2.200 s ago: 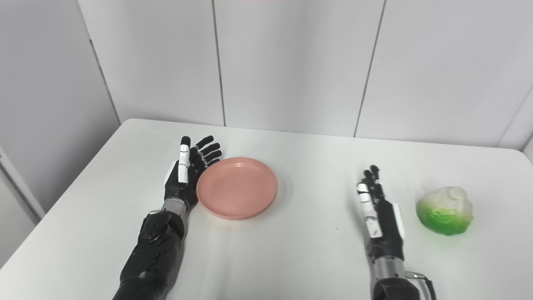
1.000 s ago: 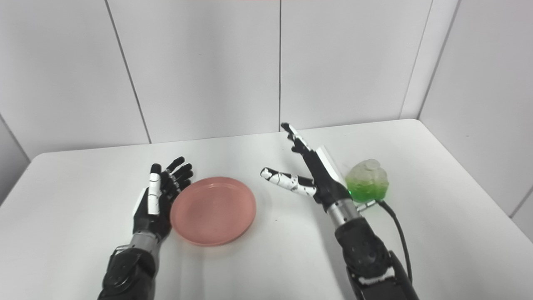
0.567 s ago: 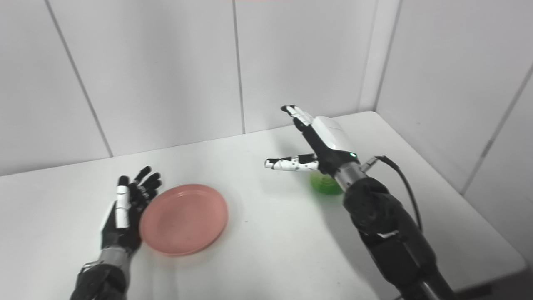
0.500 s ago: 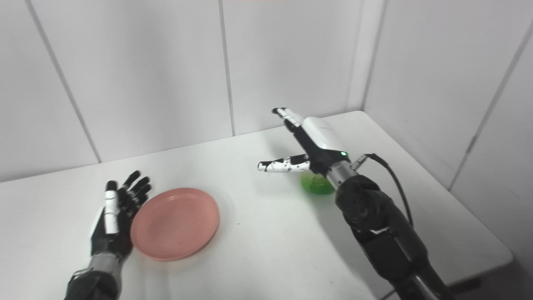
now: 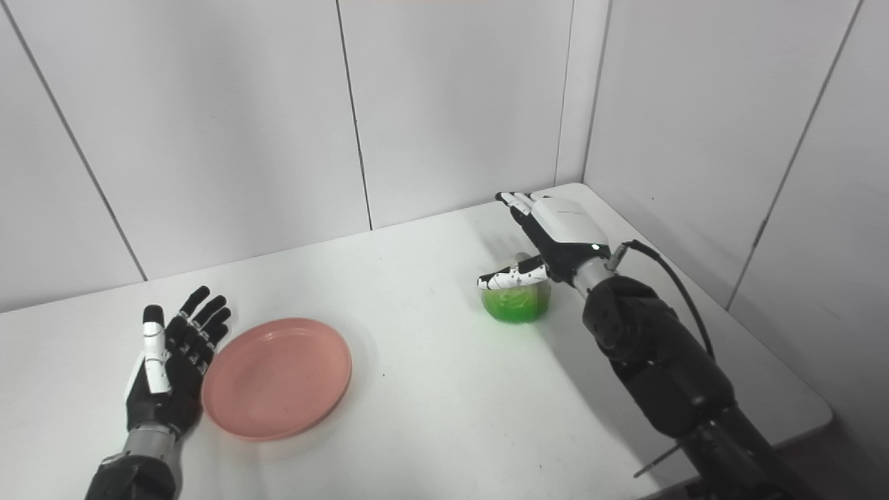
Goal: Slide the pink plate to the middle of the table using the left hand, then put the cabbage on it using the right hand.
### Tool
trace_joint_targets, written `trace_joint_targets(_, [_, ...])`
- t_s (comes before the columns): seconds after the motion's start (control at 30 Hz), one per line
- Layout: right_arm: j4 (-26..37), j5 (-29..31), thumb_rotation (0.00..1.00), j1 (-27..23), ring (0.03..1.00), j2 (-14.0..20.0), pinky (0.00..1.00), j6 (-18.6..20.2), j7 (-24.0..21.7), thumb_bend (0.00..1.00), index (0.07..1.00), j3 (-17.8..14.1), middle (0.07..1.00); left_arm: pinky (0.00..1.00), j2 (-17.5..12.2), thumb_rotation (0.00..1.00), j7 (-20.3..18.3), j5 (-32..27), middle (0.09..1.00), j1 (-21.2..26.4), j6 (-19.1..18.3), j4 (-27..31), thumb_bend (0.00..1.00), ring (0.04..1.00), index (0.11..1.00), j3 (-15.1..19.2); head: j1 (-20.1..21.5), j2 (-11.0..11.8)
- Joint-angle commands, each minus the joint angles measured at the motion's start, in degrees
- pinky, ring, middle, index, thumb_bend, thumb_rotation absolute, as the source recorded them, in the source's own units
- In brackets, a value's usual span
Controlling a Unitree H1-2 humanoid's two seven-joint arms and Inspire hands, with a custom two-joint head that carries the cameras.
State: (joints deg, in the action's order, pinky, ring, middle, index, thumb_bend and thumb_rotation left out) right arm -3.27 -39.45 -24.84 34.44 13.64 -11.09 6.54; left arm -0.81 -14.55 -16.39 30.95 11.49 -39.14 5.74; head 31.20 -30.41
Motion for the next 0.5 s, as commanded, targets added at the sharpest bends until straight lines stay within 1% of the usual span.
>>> trace_joint_targets(0.0, [0.93, -1.14, 0.52, -3.04, 0.975, 2.06, 1.00, 0.53, -0.60, 0.99, 0.910, -0.05, 0.939, 0.93, -0.52, 1.00, -1.23, -0.09, 0.846, -2.27, 2.37, -2.59, 0.83, 0.877, 0.837, 0.41, -0.09, -0.06])
trace_joint_targets(0.17, [-0.29, -1.60, 0.52, -3.12, 0.957, 1.87, 1.00, 0.69, -1.49, 1.00, 0.896, 0.05, 0.929, 0.94, -0.48, 1.00, -0.96, -0.24, 0.844, -2.57, 1.50, -1.80, 0.83, 0.877, 0.838, 0.43, -0.15, -0.21])
trace_joint_targets(0.27, [-0.87, -1.35, 0.52, -2.91, 0.929, 1.38, 0.95, 0.72, -1.91, 1.00, 0.892, 0.17, 0.923, 0.94, -0.50, 1.00, -1.24, -0.11, 0.848, -2.65, 1.84, -1.89, 0.83, 0.880, 0.839, 0.28, -0.20, -0.28])
trace_joint_targets(0.4, [-1.28, -0.11, 0.47, -2.40, 0.913, 0.01, 0.93, 1.70, -2.69, 1.00, 0.884, -0.09, 0.914, 0.98, -0.48, 1.00, -1.61, -0.28, 0.861, -3.17, 1.30, -1.11, 0.83, 0.899, 0.851, 0.10, -0.40, -0.48])
trace_joint_targets(0.47, [-1.70, 0.06, 0.45, -2.31, 0.903, -0.44, 0.89, 2.04, -2.83, 1.00, 0.882, 0.05, 0.911, 0.98, -0.40, 1.00, -1.54, -0.27, 0.864, -3.41, 1.14, -0.67, 0.83, 0.903, 0.852, 0.08, -0.47, -0.57])
